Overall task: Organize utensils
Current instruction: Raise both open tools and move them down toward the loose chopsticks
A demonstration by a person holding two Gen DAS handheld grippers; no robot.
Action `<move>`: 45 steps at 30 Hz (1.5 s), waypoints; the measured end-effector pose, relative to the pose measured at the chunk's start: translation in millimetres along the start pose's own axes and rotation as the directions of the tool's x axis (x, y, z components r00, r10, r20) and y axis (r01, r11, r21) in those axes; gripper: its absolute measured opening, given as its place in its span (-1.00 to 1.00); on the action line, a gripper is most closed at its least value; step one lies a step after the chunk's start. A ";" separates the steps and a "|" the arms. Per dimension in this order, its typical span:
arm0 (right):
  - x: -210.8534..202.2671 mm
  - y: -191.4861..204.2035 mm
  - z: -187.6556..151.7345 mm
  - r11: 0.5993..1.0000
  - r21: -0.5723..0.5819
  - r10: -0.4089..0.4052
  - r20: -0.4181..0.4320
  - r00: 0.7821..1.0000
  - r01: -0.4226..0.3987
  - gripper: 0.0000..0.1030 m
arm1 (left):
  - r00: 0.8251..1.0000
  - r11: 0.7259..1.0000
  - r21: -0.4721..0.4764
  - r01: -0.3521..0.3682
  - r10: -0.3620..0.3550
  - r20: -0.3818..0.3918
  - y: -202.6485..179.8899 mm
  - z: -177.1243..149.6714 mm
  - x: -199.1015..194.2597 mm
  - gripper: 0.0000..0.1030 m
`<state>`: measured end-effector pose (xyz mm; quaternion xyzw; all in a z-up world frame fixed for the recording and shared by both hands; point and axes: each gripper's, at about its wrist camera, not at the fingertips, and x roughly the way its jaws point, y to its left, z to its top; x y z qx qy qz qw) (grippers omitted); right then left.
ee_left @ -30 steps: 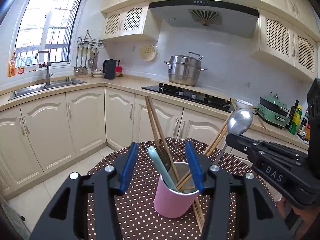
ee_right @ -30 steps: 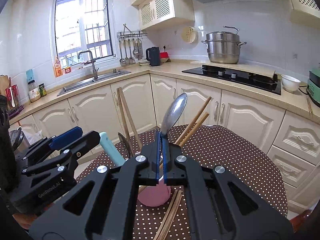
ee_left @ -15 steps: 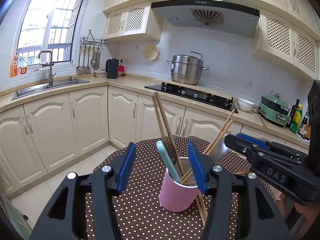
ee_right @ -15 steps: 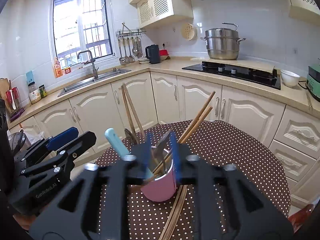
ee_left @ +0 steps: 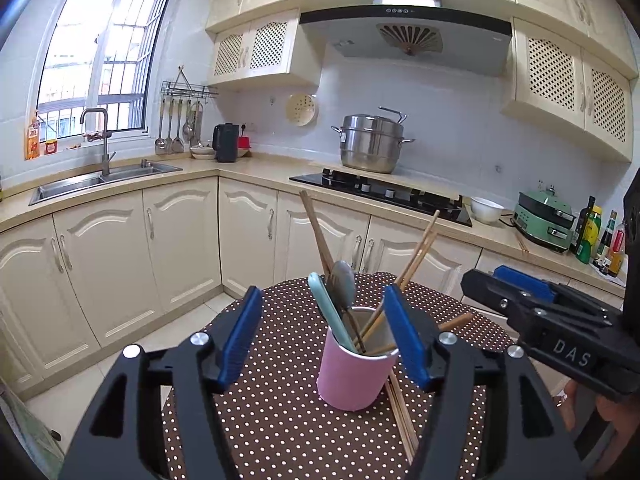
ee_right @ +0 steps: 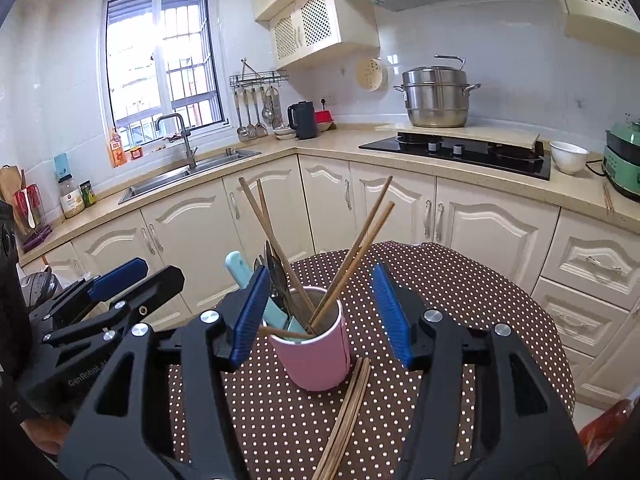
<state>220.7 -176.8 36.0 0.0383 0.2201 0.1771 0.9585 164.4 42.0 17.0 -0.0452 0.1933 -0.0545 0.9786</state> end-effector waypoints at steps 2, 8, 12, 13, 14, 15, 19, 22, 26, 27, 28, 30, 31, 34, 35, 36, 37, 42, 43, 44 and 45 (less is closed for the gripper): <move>-4.7 -1.9 -4.1 1.000 0.006 0.000 -0.003 1.000 0.000 0.05 | 1.000 1.000 0.003 -0.001 0.001 -0.007 -1.5 -2.0 -2.6 0.22; -13.8 -10.3 -19.7 1.000 0.031 -0.003 -0.017 1.000 0.003 0.09 | 0.999 1.000 0.014 0.001 0.000 -0.043 -6.8 -14.5 -4.8 0.22; -18.4 -19.1 -32.4 0.998 0.058 -0.008 -0.033 0.999 0.010 0.13 | 0.991 0.999 0.020 0.030 -0.027 -0.131 -10.8 -30.8 1.1 0.23; -18.9 -22.0 -37.0 0.998 0.066 -0.010 -0.040 0.999 0.013 0.13 | 0.986 0.999 0.017 0.042 -0.039 -0.165 -11.4 -35.7 4.2 0.23; -19.0 -24.8 -42.1 0.997 0.074 -0.013 -0.047 0.999 0.017 0.13 | 0.981 0.999 0.014 0.053 -0.049 -0.190 -11.2 -39.5 6.8 0.23; -18.9 -27.2 -46.0 0.997 0.079 -0.016 -0.053 0.998 0.020 0.14 | 0.971 0.997 0.005 0.072 -0.069 -0.228 -11.3 -46.3 10.6 0.23; -16.8 -42.2 -68.1 0.993 0.108 -0.031 -0.090 0.995 0.041 0.16 | 0.928 0.992 -0.046 0.114 -0.123 -0.351 -9.1 -68.9 27.5 0.23; -12.5 -53.4 -86.3 0.989 0.136 -0.040 -0.125 0.991 0.057 0.17 | 0.892 0.991 -0.068 0.113 -0.131 -0.432 -9.0 -87.2 42.2 0.23; -4.6 -69.3 -109.8 0.980 0.184 -0.039 -0.168 0.985 0.070 0.20 | 0.849 0.989 -0.083 0.122 -0.147 -0.508 -14.0 -106.5 58.5 0.23; -1.9 -72.7 -115.1 0.978 0.197 -0.036 -0.179 0.983 0.071 0.20 | 0.837 0.988 -0.085 0.127 -0.153 -0.525 -16.1 -111.5 62.8 0.23; 1.3 -76.2 -120.8 0.975 0.210 -0.032 -0.190 0.981 0.073 0.20 | 0.826 0.987 -0.087 0.133 -0.159 -0.541 -18.5 -116.4 67.0 0.23; 6.8 -83.8 -131.3 0.968 0.243 -0.018 -0.208 0.978 0.069 0.21 | 0.809 0.987 -0.082 0.136 -0.159 -0.566 -23.3 -125.4 73.3 0.23; 9.4 -88.4 -136.5 0.962 0.265 -0.009 -0.215 0.977 0.068 0.21 | 0.802 0.988 -0.076 0.137 -0.156 -0.576 -25.8 -129.4 76.5 0.23; 14.9 -102.2 -148.2 0.941 0.334 0.021 -0.224 0.974 0.057 0.21 | 0.789 0.988 -0.058 0.141 -0.147 -0.596 -31.7 -138.1 83.5 0.23; 16.0 -105.8 -151.5 0.933 0.354 0.028 -0.226 0.974 0.055 0.21 | 0.786 0.989 -0.052 0.141 -0.144 -0.602 -33.9 -140.6 85.6 0.23; 16.5 -109.6 -154.7 0.926 0.373 0.035 -0.228 0.973 0.054 0.22 | 0.785 0.989 -0.049 0.141 -0.142 -0.604 -35.4 -141.8 87.3 0.23; 17.7 -113.4 -157.9 0.918 0.394 0.044 -0.230 0.972 0.052 0.22 | 0.783 0.989 -0.047 0.141 -0.140 -0.606 -36.5 -143.3 89.3 0.23; 17.1 -122.2 -164.6 0.896 0.444 0.088 -0.221 0.971 0.019 0.24 | 0.790 0.993 -0.017 0.118 -0.104 -0.605 -44.8 -141.8 99.7 0.23; 16.4 -122.5 -164.0 0.896 0.444 0.091 -0.219 0.971 0.016 0.24 | 0.791 0.993 -0.008 0.116 -0.097 -0.605 -46.4 -141.2 100.8 0.23; 16.2 -122.5 -164.1 0.895 0.445 0.093 -0.217 0.972 0.013 0.25 | 0.792 0.993 0.007 0.114 -0.087 -0.604 -48.5 -141.5 102.1 0.23; 15.2 -122.9 -165.0 0.894 0.448 0.097 -0.214 0.972 0.009 0.26 | 0.794 0.994 0.018 0.111 -0.078 -0.603 -52.0 -140.2 104.5 0.23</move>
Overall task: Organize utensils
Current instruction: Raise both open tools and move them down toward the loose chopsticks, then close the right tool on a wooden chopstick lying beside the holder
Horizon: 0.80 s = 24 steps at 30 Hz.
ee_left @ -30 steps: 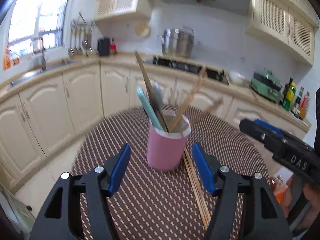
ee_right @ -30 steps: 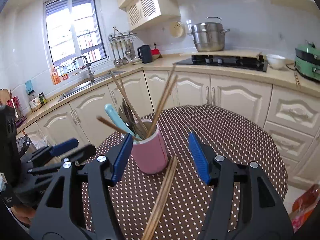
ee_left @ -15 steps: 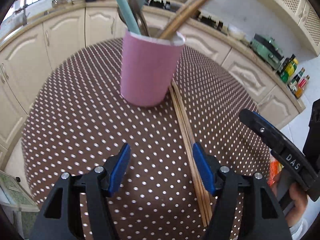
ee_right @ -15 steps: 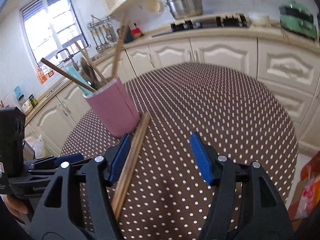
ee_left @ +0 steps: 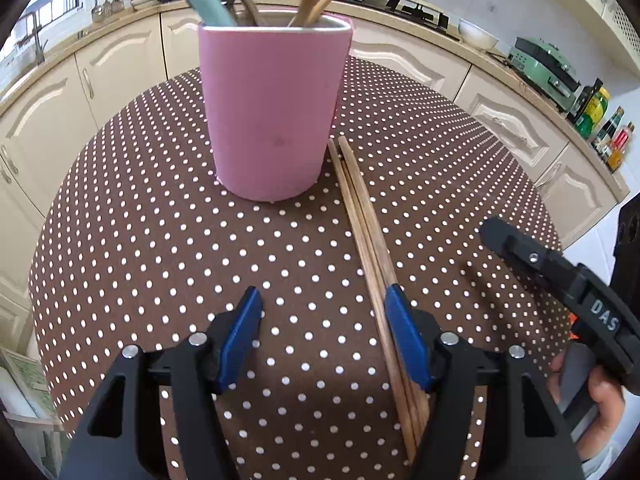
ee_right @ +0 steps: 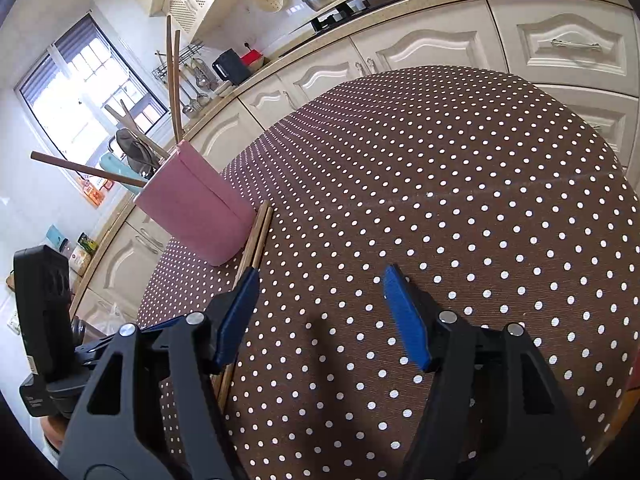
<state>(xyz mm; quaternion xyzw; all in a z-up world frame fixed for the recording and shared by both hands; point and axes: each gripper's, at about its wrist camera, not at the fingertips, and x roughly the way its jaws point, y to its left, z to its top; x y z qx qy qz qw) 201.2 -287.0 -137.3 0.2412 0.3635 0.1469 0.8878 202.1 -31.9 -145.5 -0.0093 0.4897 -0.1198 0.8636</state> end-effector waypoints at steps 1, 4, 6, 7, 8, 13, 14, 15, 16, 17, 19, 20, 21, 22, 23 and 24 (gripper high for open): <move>-0.7 -0.5 -0.5 1.000 0.003 0.005 0.002 1.000 -0.005 0.26 | 1.000 1.000 0.011 -0.017 0.017 0.001 -2.6 0.9 1.7 0.23; -1.9 -2.8 -1.3 1.000 0.012 0.017 0.006 1.000 -0.017 0.26 | 0.999 0.998 0.039 -0.050 0.049 0.005 -15.4 4.8 4.5 0.31; -4.7 -5.0 -0.5 1.000 0.015 0.019 0.008 1.000 -0.019 0.26 | 0.997 0.996 0.050 -0.077 0.077 0.011 -20.1 9.2 6.9 0.38; -5.9 -5.0 -0.8 1.000 0.015 0.020 0.008 1.000 -0.020 0.26 | 0.995 0.994 0.053 -0.097 0.097 0.015 -21.4 11.3 8.2 0.42; -7.4 -5.2 -1.2 1.000 0.016 0.022 0.009 1.000 -0.022 0.26 | 0.994 0.993 0.054 -0.105 0.105 0.013 -21.6 11.9 9.1 0.47; -10.6 -8.3 -2.5 1.000 0.015 0.026 0.004 1.000 -0.026 0.28 | 0.993 0.993 0.039 -0.116 0.116 -0.011 -22.2 21.8 16.3 0.48; -9.6 -6.8 -1.8 1.000 0.014 0.026 0.003 1.000 -0.026 0.29 | 0.992 0.991 0.047 -0.128 0.128 -0.015 -23.9 24.7 17.8 0.48; -9.9 -6.9 -1.9 1.000 0.015 0.027 0.003 1.000 -0.027 0.29 | 0.991 0.990 0.056 -0.132 0.133 -0.019 -24.2 26.9 18.7 0.48; -9.5 -6.5 -1.8 1.000 0.015 0.028 0.003 1.000 -0.028 0.29 | 0.990 0.989 0.061 -0.136 0.137 -0.020 -25.1 27.8 19.0 0.48; -8.7 -5.6 -1.6 0.999 0.015 0.028 0.003 1.000 -0.028 0.29 | 0.990 0.988 0.063 -0.138 0.140 -0.019 -25.9 28.9 19.4 0.48; -7.5 -5.2 -1.5 1.000 0.013 0.026 0.001 1.000 -0.026 0.30 | 0.989 0.987 0.066 -0.145 0.146 -0.020 -24.4 28.3 18.1 0.48; -7.0 -4.3 -1.3 1.000 0.012 0.025 0.000 1.000 -0.025 0.31 | 0.989 0.987 0.070 -0.146 0.148 -0.021 -25.4 29.2 18.7 0.48; -6.7 -4.2 -1.3 1.000 0.010 0.025 -0.001 1.000 -0.025 0.31 | 0.989 0.987 0.073 -0.146 0.148 -0.022 -23.8 28.2 16.9 0.48; -5.4 -3.2 -0.7 1.000 0.010 0.025 -0.003 1.000 -0.025 0.32 | 0.989 0.987 0.076 -0.144 0.146 -0.024 -24.5 29.0 17.6 0.48; -4.2 -2.4 -0.5 1.000 0.008 0.026 -0.005 1.000 -0.026 0.33 | 0.989 0.987 0.078 -0.143 0.145 -0.027 -24.3 28.0 17.4 0.48; -3.2 -1.8 -0.1 1.000 0.007 0.027 -0.006 1.000 -0.027 0.34 | 0.988 0.985 0.084 -0.149 0.151 -0.023 -27.1 31.2 19.4 0.48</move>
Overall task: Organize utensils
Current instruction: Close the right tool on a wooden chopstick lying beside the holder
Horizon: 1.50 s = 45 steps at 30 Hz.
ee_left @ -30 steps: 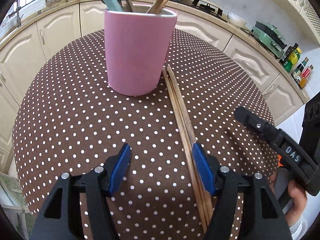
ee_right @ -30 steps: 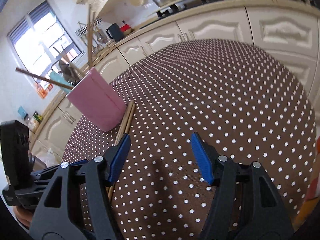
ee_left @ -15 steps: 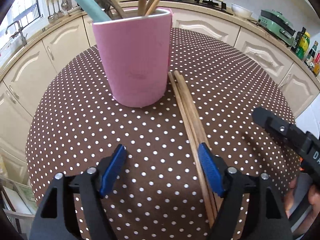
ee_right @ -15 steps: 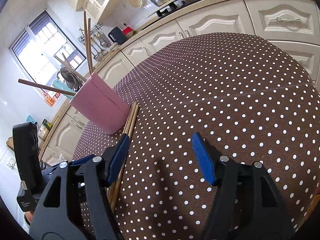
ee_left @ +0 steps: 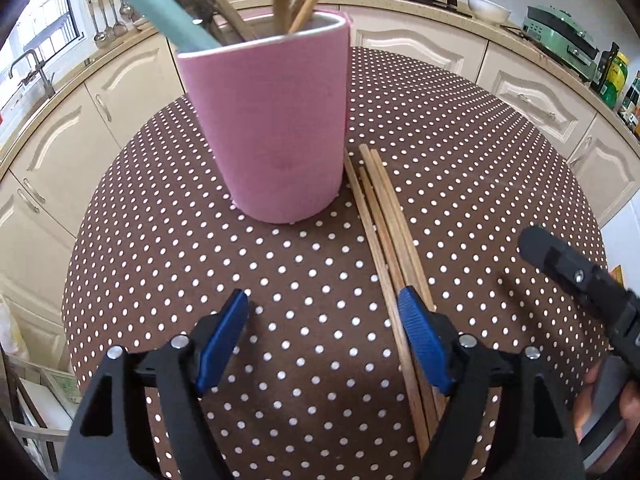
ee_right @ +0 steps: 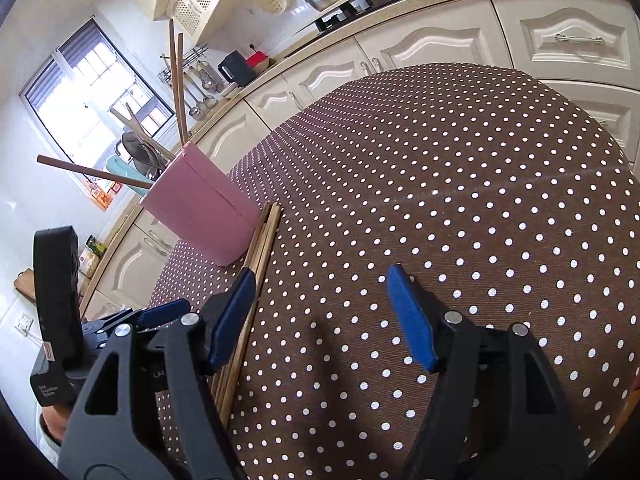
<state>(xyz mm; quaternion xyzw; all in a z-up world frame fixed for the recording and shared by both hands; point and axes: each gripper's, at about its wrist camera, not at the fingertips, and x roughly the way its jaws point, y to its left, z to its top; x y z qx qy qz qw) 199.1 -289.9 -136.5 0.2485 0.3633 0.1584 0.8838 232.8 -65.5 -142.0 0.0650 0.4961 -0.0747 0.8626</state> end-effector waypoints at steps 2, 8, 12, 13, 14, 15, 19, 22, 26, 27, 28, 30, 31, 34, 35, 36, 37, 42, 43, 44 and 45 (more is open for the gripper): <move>1.2 0.4 0.2 1.000 -0.003 0.000 -0.002 1.000 0.000 0.35 | 1.000 1.000 0.021 -0.007 0.007 0.020 -1.8 3.8 2.2 0.48; 2.1 1.0 -0.1 1.000 -0.003 0.000 -0.002 1.000 0.000 0.35 | 1.000 1.000 -0.001 -0.004 0.004 0.017 10.3 0.3 1.5 0.47; 3.7 1.7 -0.2 1.000 -0.005 -0.001 -0.003 1.000 0.001 0.36 | 1.000 1.000 -0.008 0.009 -0.009 0.009 19.0 -5.1 0.6 0.47; 4.1 2.1 0.1 1.000 -0.005 -0.001 -0.003 1.000 0.001 0.36 | 1.000 1.000 -0.009 0.006 -0.006 0.007 19.7 -5.7 0.3 0.47; 4.0 2.1 0.1 1.000 -0.005 0.001 -0.003 1.000 -0.001 0.36 | 1.000 1.000 -0.007 0.006 -0.006 0.006 19.8 -6.1 0.5 0.47; 4.2 2.3 0.1 1.000 -0.005 0.001 -0.003 1.000 -0.001 0.36 | 1.000 1.000 -0.003 0.004 -0.004 0.002 18.5 -5.1 1.5 0.47; 3.4 1.7 -0.1 1.000 -0.005 0.001 -0.003 1.000 -0.001 0.36 | 1.000 1.000 0.002 0.006 -0.006 0.011 12.2 1.2 8.2 0.31; 3.1 1.5 -0.2 1.000 -0.006 0.001 -0.003 1.000 -0.001 0.36 | 0.999 1.000 0.010 0.020 -0.020 0.030 8.4 6.5 10.2 -0.11; 2.8 1.1 -0.3 1.000 -0.006 0.001 -0.003 1.000 -0.001 0.36 | 0.997 0.998 0.006 0.069 -0.069 0.021 10.2 9.7 9.6 -0.84; 3.8 1.8 -0.3 1.000 -0.007 -0.001 -0.004 1.000 0.001 0.36 | 0.997 0.997 -0.003 0.077 -0.077 0.019 12.6 8.2 8.9 -0.87; 4.4 2.3 -0.4 1.000 -0.008 -0.003 -0.005 1.000 0.003 0.36 | 0.996 0.996 -0.010 0.092 -0.091 0.016 15.3 6.0 7.6 -0.87; 5.9 3.8 -0.6 1.000 -0.013 -0.009 -0.007 1.000 0.009 0.36 | 0.993 0.993 -0.024 0.118 -0.118 0.010 20.8 -0.4 2.8 -0.88; 7.7 5.2 -0.3 1.000 -0.019 -0.016 -0.011 1.000 0.015 0.36 | 0.991 0.991 -0.028 0.131 -0.131 0.009 23.0 -4.9 -0.6 -0.89; 14.3 21.4 -0.4 0.988 -0.113 -0.106 -0.039 0.994 0.101 0.36 | 0.986 0.986 -0.023 0.168 -0.167 0.017 27.9 -24.0 -12.6 -0.89; 17.8 29.1 -1.7 0.978 -0.155 -0.146 -0.048 0.988 0.137 0.36 | 0.985 0.985 -0.024 0.172 -0.171 0.019 29.3 -30.3 -15.4 -0.89; 22.0 41.6 -3.8 0.961 -0.214 -0.191 -0.061 0.980 0.174 0.36 | 0.984 0.984 -0.027 0.177 -0.177 0.020 33.1 -37.6 -19.6 -0.89; 24.3 47.2 -5.7 0.960 -0.229 -0.183 -0.074 0.980 0.162 0.36 | 0.983 0.983 -0.030 0.180 -0.180 0.023 37.2 -44.0 -23.9 -0.90; 41.0 79.3 -4.3 0.927 -0.332 -0.225 -0.123 0.966 0.174 0.35 | 0.987 0.984 -0.092 0.155 -0.151 0.050 63.6 -67.2 -41.5 -0.90; 43.8 81.1 -3.6 0.923 -0.338 -0.237 -0.128 0.963 0.182 0.35 | 0.989 0.985 -0.105 0.140 -0.134 0.057 69.5 -68.9 -43.2 -0.90; 48.8 82.8 -1.2 0.919 -0.343 -0.255 -0.142 0.956 0.194 0.31 | 0.990 0.984 -0.116 0.133 -0.126 0.064 74.5 -69.0 -45.9 -0.90; 52.8 84.0 0.3 0.917 -0.346 -0.265 -0.153 0.952 0.200 0.22 | 0.990 0.983 -0.136 0.126 -0.116 0.082 79.2 -72.8 -49.7 -0.90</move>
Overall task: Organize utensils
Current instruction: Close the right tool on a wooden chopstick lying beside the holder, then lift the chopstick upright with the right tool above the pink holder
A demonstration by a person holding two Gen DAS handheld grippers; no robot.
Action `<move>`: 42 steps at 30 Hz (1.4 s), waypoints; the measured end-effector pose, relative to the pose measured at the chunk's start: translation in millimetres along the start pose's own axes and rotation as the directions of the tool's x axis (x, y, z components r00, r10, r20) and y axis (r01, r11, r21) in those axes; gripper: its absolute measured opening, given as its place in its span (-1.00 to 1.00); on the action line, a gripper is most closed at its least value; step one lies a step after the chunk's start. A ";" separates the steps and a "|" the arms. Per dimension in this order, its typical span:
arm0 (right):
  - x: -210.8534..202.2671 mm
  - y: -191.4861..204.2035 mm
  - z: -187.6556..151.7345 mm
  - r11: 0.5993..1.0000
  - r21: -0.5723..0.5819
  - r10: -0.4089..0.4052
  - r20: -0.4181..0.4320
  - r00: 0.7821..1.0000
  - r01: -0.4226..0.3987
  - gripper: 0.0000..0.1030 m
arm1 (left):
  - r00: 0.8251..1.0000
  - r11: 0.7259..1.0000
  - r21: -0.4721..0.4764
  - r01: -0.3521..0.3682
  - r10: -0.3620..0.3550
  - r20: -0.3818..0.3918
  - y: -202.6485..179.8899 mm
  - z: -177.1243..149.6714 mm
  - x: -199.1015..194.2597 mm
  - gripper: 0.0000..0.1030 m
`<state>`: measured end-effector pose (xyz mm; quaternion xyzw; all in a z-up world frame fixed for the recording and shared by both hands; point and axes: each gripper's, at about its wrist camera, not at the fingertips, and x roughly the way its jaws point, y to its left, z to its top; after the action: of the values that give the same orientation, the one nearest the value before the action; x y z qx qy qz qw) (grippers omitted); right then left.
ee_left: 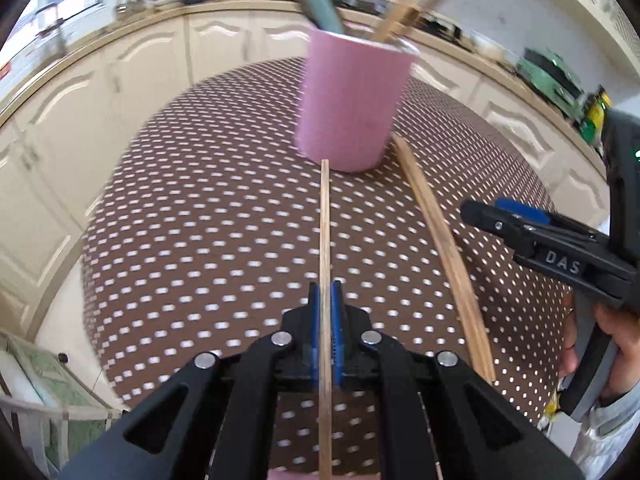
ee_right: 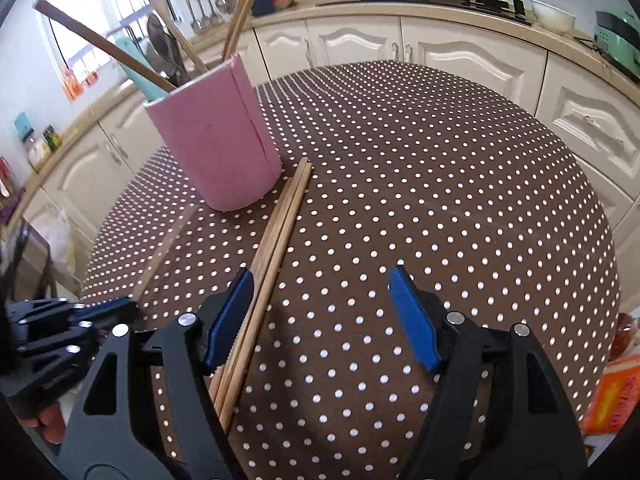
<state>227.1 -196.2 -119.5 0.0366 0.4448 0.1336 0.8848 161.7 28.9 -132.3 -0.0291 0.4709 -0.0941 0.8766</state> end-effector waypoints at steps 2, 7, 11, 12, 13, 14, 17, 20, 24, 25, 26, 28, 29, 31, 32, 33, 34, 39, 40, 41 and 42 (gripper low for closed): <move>5.3 2.9 4.5 1.000 -0.009 -0.012 -0.024 1.000 0.011 0.11 | 1.000 1.000 -0.025 -0.018 0.019 0.002 9.6 1.2 -2.0 -0.90; 15.9 11.6 12.9 0.999 -0.033 -0.005 -0.079 0.997 0.003 -0.08 | 0.999 0.996 -0.084 -0.029 0.027 -0.018 35.0 9.3 5.1 -0.90; 26.7 19.7 18.2 0.999 -0.053 -0.011 -0.119 0.993 0.005 -0.34 | 0.999 0.994 -0.102 -0.038 0.035 -0.034 42.9 16.5 12.6 -0.90; 29.7 22.8 20.4 0.998 -0.062 -0.015 -0.126 0.992 0.007 -0.37 | 0.999 0.994 -0.103 -0.040 0.036 -0.039 44.6 19.2 14.3 -0.90; 31.3 24.6 22.2 0.998 -0.066 -0.014 -0.132 0.991 0.006 -0.38 | 0.998 0.994 -0.103 -0.040 0.036 -0.042 45.9 22.0 15.4 -0.90; 32.2 26.1 24.8 0.998 -0.062 -0.005 -0.135 0.991 -0.003 -0.38 | 0.998 0.994 -0.103 -0.040 0.036 -0.045 46.8 24.9 17.9 -0.90; 32.4 27.9 32.8 0.999 -0.049 0.016 -0.146 0.989 -0.023 -0.38 | 0.998 0.992 -0.120 -0.035 0.029 -0.053 43.6 31.5 23.7 -0.90; 39.4 27.1 40.1 0.998 -0.060 0.011 -0.184 0.983 -0.023 -0.42 | 0.997 0.992 -0.123 -0.027 0.018 -0.072 48.5 40.5 30.3 -0.89; 46.2 29.1 48.2 0.997 -0.077 -0.007 -0.212 0.977 -0.010 -0.43 | 0.995 0.991 -0.130 -0.020 0.008 -0.096 52.6 51.8 37.9 -0.89; 48.0 29.7 49.9 0.997 -0.081 -0.009 -0.219 0.976 -0.009 -0.43 | 0.995 0.991 -0.130 -0.021 0.008 -0.101 49.3 52.9 39.3 -0.89; 51.6 30.7 53.0 0.996 -0.085 -0.011 -0.226 0.974 -0.009 -0.43 | 0.994 0.991 -0.130 -0.022 0.008 -0.107 49.6 55.9 41.2 -0.88; 58.1 40.4 58.0 0.994 -0.112 -0.033 -0.248 0.968 0.005 -0.44 | 0.993 0.992 -0.124 -0.026 0.011 -0.115 46.6 56.8 42.6 -0.88; 57.6 46.1 58.9 0.991 -0.130 -0.047 -0.258 0.965 0.014 -0.44 | 0.993 0.992 -0.120 -0.028 0.013 -0.120 46.4 59.6 44.6 -0.88; 60.5 51.1 63.0 0.986 -0.167 -0.067 -0.276 0.959 0.021 -0.44 | 0.991 0.993 -0.118 -0.027 0.011 -0.130 44.5 63.8 47.9 -0.88; 60.9 56.6 61.5 0.984 -0.175 -0.071 -0.286 0.956 0.020 -0.44 | 0.991 0.993 -0.117 -0.026 0.010 -0.133 44.8 64.2 48.8 -0.88; 62.9 58.1 63.8 0.983 -0.181 -0.073 -0.297 0.952 0.019 -0.44 | 0.990 0.993 -0.114 -0.025 0.009 -0.138 44.6 66.9 50.8 -0.88; 66.2 60.9 66.9 0.981 -0.192 -0.078 -0.311 0.947 0.017 -0.44 | 0.990 0.993 -0.113 -0.023 0.007 -0.141 44.8 68.4 51.9 -0.88; 76.6 73.2 74.2 0.973 -0.230 -0.104 -0.323 0.941 0.029 -0.75 | 0.988 0.993 -0.121 -0.008 -0.011 -0.157 46.9 72.1 55.4 -0.87; 77.1 70.9 75.2 0.976 -0.216 -0.090 -0.322 0.942 0.019 -0.77 | 0.988 0.992 -0.124 -0.003 -0.016 -0.151 47.5 71.5 55.4 -0.87; 76.8 67.6 75.2 0.981 -0.196 -0.071 -0.320 0.945 0.008 -0.79 | 0.989 0.992 -0.127 0.002 -0.020 -0.147 48.4 70.4 54.7 -0.88; 76.9 64.2 75.7 0.983 -0.182 -0.059 -0.316 0.947 0.001 -0.85 | 0.990 0.991 -0.136 0.009 -0.028 -0.139 50.4 69.4 53.8 -0.89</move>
<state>318.0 -109.7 -121.9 -0.0720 0.5689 0.1639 0.8027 255.4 65.3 -144.9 -0.0861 0.5367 -0.0720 0.8362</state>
